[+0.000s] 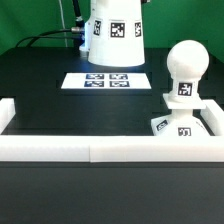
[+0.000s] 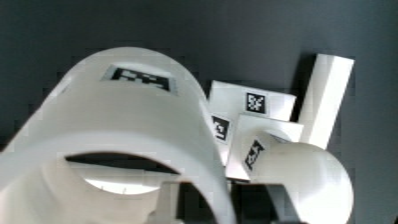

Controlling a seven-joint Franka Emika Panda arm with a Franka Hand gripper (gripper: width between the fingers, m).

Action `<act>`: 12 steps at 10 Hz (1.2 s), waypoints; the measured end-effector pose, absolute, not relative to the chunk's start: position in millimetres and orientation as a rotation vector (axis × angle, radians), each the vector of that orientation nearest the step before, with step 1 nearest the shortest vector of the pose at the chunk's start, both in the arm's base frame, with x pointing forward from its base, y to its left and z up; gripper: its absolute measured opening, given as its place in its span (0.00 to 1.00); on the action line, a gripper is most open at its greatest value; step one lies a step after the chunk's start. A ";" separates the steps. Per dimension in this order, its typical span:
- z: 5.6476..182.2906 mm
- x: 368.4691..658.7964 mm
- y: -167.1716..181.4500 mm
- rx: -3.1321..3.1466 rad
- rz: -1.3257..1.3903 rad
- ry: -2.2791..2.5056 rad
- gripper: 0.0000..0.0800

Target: Assemble lamp

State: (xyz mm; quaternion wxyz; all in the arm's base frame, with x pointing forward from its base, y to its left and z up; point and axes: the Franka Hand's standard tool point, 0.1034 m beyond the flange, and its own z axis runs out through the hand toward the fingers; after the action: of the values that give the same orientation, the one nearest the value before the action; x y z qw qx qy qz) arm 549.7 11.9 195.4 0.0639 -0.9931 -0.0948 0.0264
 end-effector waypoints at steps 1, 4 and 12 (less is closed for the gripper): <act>194.9 549.6 11.8 -2.999 0.081 -0.286 0.06; 210.5 554.7 31.0 -2.993 0.085 -0.254 0.06; 236.8 580.4 89.1 -2.996 0.102 -0.090 0.06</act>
Offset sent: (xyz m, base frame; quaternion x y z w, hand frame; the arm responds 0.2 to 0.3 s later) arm 0.0198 0.0437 0.0353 0.0389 -0.0148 0.0377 0.9984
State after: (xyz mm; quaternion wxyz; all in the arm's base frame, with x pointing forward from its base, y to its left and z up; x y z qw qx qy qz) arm 580.4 89.1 236.8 0.0713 -0.9964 -0.0299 0.0339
